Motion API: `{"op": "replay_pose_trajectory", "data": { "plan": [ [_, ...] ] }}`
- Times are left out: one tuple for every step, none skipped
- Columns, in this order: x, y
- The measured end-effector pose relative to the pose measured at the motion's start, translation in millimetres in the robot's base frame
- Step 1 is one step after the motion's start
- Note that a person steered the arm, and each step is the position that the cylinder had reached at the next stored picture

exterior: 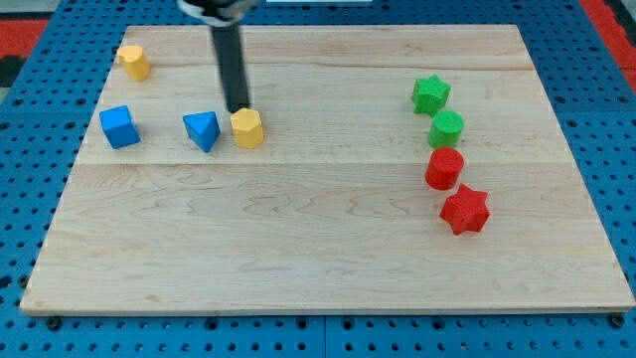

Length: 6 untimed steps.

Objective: Point at the yellow heart

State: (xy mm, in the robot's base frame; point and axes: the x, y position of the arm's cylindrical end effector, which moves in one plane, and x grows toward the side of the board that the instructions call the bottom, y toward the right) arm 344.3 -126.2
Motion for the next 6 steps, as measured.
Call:
{"op": "replay_pose_trajectory", "data": {
  "plan": [
    [-16.9,-37.0],
    [-16.8,-104.9],
    [-24.7,-173.2],
    [-31.6,-163.1],
    [-50.6,-140.5],
    [-50.2,-178.3]
  ]
}}
